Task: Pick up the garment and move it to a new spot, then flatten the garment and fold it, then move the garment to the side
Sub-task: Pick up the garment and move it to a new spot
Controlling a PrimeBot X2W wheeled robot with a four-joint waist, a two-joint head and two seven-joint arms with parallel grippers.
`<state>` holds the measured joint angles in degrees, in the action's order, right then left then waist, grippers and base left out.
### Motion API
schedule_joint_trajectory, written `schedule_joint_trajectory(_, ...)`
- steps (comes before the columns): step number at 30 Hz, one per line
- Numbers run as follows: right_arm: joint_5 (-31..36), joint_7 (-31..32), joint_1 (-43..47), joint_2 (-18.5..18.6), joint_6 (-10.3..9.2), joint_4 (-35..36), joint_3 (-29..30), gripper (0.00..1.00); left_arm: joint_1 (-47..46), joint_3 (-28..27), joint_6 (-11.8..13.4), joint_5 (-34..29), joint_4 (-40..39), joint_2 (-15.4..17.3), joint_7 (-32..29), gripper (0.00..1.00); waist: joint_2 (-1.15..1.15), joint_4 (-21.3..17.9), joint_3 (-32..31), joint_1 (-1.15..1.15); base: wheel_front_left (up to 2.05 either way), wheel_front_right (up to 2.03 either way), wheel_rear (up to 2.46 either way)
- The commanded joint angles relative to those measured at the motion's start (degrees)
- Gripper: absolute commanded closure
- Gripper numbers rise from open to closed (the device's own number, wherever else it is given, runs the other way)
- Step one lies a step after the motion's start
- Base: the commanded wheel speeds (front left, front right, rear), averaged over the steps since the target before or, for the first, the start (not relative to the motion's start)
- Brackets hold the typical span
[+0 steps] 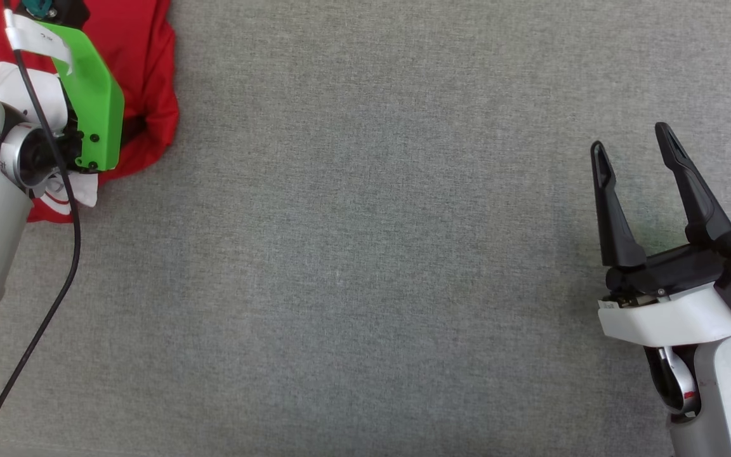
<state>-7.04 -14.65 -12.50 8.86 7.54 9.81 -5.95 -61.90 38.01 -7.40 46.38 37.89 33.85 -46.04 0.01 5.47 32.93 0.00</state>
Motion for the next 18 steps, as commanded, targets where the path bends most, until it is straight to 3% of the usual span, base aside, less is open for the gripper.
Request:
schedule_joint_trajectory(1,0.0,-0.3,-0.5,-0.3,-0.05,-0.2,0.2,0.0,3.5,2.7,-0.1,0.4,2.1,-1.3,0.6,1.0,-0.01,0.2,-0.8,0.0,0.0,0.0,0.0)
schedule_joint_trajectory(12,-1.2,-0.3,3.4,-2.5,-0.05,-1.8,1.3,0.0,-0.1,5.6,-0.1,-0.3,-7.1,2.5,19.4,1.0,-0.01,1.1,-11.5,0.0,0.0,0.0,0.0)
schedule_joint_trajectory(18,-1.6,-0.3,5.3,-3.8,-0.05,-2.2,1.8,0.0,-2.0,9.0,-0.1,-2.9,-14.7,3.2,23.7,1.0,-0.01,-0.3,-15.8,0.0,0.0,0.0,0.0)
